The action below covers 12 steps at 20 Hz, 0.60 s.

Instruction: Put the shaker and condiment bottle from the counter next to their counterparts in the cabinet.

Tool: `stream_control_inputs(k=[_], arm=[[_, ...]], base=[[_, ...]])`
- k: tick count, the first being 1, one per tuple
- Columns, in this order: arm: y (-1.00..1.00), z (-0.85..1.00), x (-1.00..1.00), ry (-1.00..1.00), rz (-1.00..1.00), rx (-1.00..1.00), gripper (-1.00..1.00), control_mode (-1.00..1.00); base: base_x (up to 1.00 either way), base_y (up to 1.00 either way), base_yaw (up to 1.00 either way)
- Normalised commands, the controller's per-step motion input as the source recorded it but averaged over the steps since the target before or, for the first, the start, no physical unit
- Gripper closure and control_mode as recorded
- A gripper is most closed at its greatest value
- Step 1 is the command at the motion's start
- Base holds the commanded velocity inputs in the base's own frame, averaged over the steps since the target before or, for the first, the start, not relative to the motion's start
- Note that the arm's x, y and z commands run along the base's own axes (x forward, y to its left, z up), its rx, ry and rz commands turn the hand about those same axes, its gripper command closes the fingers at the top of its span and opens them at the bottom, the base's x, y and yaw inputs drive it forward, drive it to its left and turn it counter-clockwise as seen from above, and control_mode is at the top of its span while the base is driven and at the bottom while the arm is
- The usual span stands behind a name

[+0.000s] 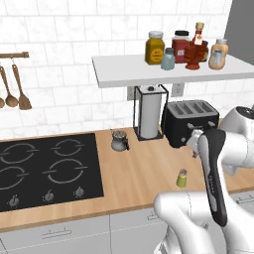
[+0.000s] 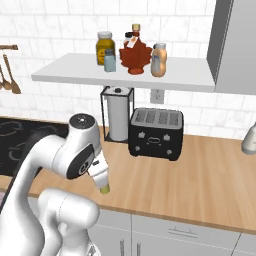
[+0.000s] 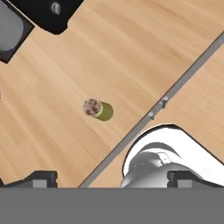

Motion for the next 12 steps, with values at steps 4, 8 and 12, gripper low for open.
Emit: stream_control_inputs(k=[4,8,12], arm=[[0.17,-0.64,-0.06,0.04,0.01,0.0,-1.0,-1.0],[0.02,-0.49,0.14,0.03,0.0,0.0,-1.0,-1.0],[0.01,-0.1,0.13,0.0,0.0,0.0,-1.0,-1.0]], base=[[0.0,0.0,0.0],[0.0,0.0,0.0],[0.0,0.0,0.0]])
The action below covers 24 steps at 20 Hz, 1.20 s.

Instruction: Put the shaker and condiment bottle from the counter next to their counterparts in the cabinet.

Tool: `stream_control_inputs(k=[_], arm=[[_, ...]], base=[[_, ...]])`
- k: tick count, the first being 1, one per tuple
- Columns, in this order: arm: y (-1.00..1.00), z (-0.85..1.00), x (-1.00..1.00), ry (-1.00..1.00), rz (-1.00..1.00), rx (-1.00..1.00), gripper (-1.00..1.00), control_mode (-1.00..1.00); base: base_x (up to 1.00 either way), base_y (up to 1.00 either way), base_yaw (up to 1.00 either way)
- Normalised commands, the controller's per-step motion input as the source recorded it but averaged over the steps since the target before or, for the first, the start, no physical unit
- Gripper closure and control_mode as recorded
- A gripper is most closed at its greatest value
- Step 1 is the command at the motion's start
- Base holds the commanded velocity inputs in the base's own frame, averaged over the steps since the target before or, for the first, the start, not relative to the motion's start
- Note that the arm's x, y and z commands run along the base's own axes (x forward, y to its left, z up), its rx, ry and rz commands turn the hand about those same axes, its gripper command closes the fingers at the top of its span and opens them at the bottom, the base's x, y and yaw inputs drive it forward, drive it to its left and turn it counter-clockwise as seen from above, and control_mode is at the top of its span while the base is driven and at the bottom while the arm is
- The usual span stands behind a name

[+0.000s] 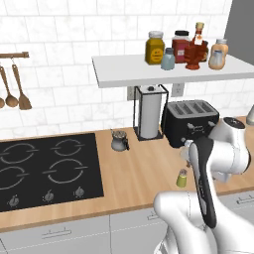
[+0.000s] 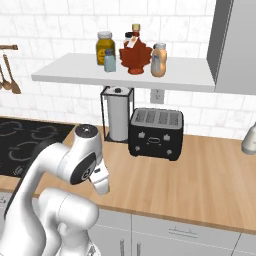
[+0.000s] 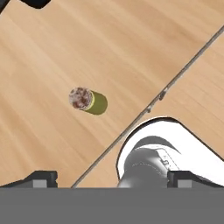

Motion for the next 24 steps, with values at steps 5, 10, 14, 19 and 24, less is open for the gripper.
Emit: stream_control_inputs(k=[5,10,14,19,24], arm=[[0.0,-0.15,0.46,0.0,-0.01,-0.06,-1.0,-1.0],[0.0,-0.26,0.38,0.01,-0.02,-0.06,-1.0,-1.0],[0.0,-0.41,0.19,0.08,0.0,0.0,-1.0,-1.0],[0.0,-0.47,0.4,0.06,0.0,0.0,-1.0,-1.0],[0.0,-0.24,0.48,0.03,0.0,0.0,-1.0,-1.0]], base=[[0.0,0.0,0.0],[0.0,0.0,0.0],[0.0,0.0,0.0],[0.0,0.0,0.0],[0.0,0.0,0.0]])
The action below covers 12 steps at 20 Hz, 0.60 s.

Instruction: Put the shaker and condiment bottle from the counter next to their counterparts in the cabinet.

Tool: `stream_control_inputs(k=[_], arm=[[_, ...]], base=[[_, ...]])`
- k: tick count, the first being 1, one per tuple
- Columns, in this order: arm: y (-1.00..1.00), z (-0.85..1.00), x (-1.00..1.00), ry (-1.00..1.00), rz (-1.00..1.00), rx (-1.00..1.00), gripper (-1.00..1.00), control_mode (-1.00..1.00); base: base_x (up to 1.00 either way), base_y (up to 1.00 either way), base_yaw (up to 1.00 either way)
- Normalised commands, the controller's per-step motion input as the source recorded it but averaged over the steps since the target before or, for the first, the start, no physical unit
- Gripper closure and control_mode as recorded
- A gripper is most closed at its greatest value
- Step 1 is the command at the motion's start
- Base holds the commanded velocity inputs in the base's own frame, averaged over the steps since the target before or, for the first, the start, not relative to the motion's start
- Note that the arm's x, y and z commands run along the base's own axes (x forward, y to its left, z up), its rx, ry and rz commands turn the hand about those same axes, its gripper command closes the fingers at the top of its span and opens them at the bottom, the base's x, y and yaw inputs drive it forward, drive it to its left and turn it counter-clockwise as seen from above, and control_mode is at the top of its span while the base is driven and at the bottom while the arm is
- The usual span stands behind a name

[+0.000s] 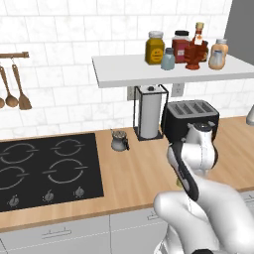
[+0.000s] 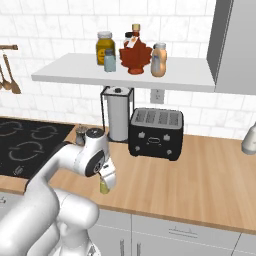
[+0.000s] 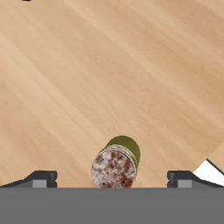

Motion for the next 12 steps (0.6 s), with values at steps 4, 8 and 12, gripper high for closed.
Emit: stream_control_inputs(k=[4,8,12], arm=[[0.0,-0.17,0.16,0.01,0.0,0.0,-1.0,-1.0],[0.0,-0.13,-0.01,0.01,0.0,0.0,-1.0,-1.0],[0.0,-0.17,-0.11,0.0,0.0,0.0,-1.0,-1.0]], base=[[0.0,0.0,0.0],[0.0,0.0,0.0],[0.0,0.0,0.0]])
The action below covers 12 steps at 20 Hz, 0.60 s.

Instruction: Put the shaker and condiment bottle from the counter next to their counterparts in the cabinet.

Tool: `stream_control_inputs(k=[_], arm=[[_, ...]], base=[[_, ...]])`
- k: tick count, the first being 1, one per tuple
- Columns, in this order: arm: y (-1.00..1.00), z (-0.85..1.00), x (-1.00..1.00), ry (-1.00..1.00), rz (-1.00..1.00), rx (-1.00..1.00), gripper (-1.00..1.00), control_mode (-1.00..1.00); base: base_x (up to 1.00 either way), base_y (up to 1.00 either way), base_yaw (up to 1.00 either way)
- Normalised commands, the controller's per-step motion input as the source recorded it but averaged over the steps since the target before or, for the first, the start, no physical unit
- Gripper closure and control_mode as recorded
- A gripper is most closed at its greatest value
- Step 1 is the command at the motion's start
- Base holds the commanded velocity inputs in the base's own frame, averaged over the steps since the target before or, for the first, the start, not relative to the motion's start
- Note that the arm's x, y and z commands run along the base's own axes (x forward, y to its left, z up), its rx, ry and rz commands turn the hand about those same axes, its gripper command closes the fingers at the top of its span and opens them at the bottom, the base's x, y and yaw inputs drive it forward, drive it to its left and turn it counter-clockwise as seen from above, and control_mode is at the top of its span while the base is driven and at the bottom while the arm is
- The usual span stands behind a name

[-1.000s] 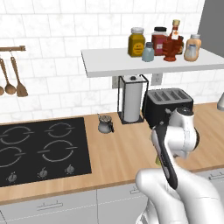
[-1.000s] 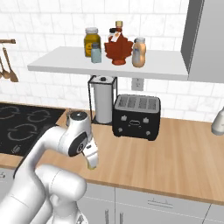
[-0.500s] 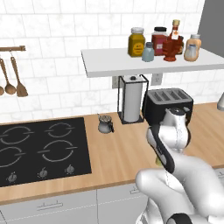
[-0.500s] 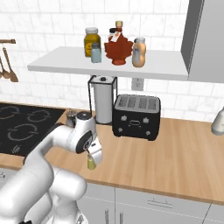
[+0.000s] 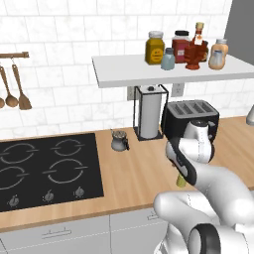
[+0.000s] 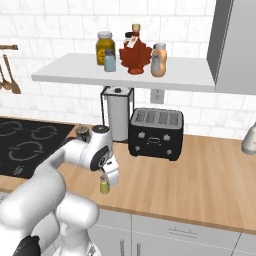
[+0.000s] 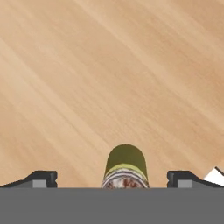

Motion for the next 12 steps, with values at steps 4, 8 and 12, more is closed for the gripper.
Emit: stream_control_inputs(k=[4,8,12], arm=[[0.0,-0.2,-0.08,0.0,0.0,0.0,-1.0,-1.0],[0.0,-0.19,0.0,0.0,0.0,0.0,-1.0,-1.0],[0.0,-0.19,0.0,0.0,0.0,0.0,-1.0,-1.0]], base=[[0.0,0.0,0.0],[0.0,0.0,0.0],[0.0,0.0,0.0]])
